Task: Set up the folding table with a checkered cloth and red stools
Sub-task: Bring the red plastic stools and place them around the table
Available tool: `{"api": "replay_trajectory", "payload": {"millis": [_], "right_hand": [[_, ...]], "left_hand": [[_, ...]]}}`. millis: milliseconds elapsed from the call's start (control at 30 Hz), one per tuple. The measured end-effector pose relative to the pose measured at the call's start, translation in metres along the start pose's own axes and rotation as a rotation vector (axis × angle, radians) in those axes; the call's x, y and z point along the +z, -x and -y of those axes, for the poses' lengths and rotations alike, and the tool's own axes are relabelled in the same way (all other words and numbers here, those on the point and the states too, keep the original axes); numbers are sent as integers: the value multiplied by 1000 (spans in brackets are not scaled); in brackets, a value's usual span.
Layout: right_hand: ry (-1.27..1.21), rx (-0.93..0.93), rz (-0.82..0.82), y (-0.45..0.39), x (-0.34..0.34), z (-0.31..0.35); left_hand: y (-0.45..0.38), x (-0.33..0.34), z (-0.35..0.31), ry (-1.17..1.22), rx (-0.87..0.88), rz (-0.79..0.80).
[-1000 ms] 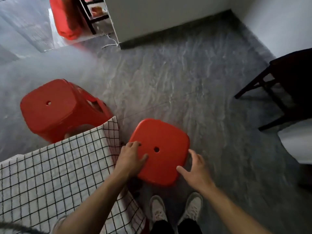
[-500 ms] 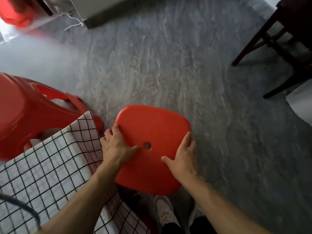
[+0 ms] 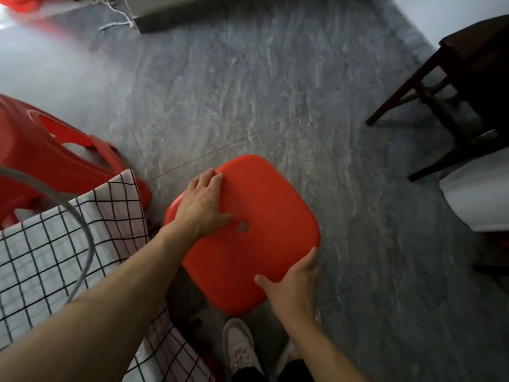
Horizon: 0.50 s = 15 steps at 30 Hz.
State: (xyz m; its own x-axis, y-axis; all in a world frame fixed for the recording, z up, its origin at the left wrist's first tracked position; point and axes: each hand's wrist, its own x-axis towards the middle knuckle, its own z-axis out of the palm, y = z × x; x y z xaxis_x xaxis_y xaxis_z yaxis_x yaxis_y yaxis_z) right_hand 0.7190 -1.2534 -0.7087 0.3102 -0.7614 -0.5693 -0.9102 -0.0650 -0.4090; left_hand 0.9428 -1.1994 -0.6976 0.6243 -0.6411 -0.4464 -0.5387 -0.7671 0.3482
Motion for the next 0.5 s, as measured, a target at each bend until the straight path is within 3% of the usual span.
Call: {"api": "replay_trajectory", "payload": {"millis": [233,400,500], "right_hand": [[222,-358,-27,-35,-64,19],[359,-494,4,-61,-74,45],[484,-539,104,-79,-64,59]], "left_hand": [[77,14,22,178,-246,-173],[117,39,26,388,-446,-204],[128,60,22,528,-560,-182]]}}
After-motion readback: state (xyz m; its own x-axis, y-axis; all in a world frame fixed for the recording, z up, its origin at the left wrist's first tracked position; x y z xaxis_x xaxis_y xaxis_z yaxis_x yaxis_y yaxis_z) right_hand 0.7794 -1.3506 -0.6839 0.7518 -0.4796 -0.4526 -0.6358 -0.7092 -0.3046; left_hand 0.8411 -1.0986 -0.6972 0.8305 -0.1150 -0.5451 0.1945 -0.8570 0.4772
